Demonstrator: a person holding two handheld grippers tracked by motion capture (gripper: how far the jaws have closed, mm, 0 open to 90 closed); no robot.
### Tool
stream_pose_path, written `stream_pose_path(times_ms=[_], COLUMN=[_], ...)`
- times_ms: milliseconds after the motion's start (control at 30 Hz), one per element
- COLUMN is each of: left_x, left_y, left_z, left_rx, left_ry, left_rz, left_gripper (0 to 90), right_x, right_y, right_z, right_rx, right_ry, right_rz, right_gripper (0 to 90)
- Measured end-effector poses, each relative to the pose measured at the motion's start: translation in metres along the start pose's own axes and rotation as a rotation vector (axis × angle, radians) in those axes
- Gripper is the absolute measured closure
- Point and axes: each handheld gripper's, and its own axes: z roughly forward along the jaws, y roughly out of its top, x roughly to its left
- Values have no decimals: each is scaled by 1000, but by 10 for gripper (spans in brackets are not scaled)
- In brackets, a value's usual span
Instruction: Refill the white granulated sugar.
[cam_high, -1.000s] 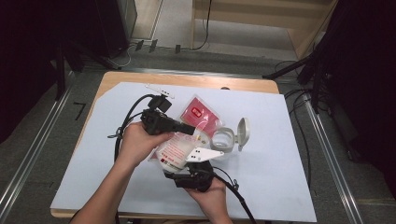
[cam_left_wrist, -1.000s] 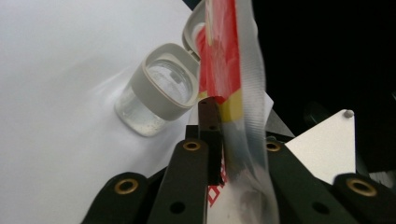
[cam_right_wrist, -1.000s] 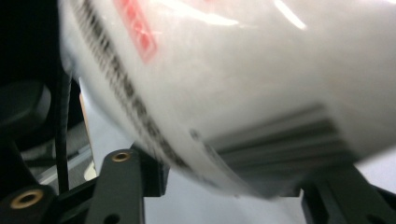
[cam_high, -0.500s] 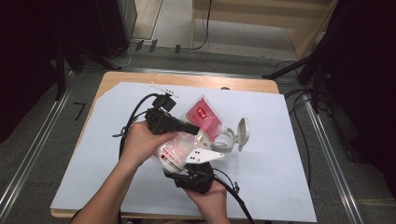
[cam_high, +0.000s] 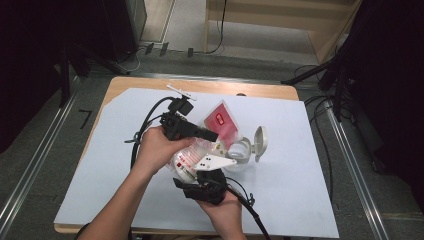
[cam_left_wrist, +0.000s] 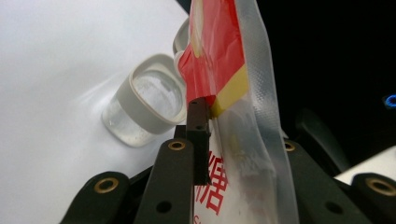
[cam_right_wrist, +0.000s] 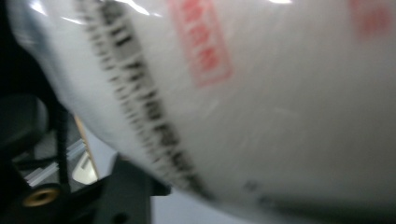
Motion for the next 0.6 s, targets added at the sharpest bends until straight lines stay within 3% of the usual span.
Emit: stream_pose_path(times_ms=[367, 600], left_x=[4, 1], left_y=[0, 1], left_z=[5, 5], left_rx=[22, 16], left_ry=[10, -13], left_rz=[21, -26], left_gripper=[748, 715], right_x=[-6, -4], right_y=[-3, 1], right_z=[-6, -6], right_rx=[-15, -7], right_ry=[71, 61], right_rz=[48, 26], right_gripper=[612, 577])
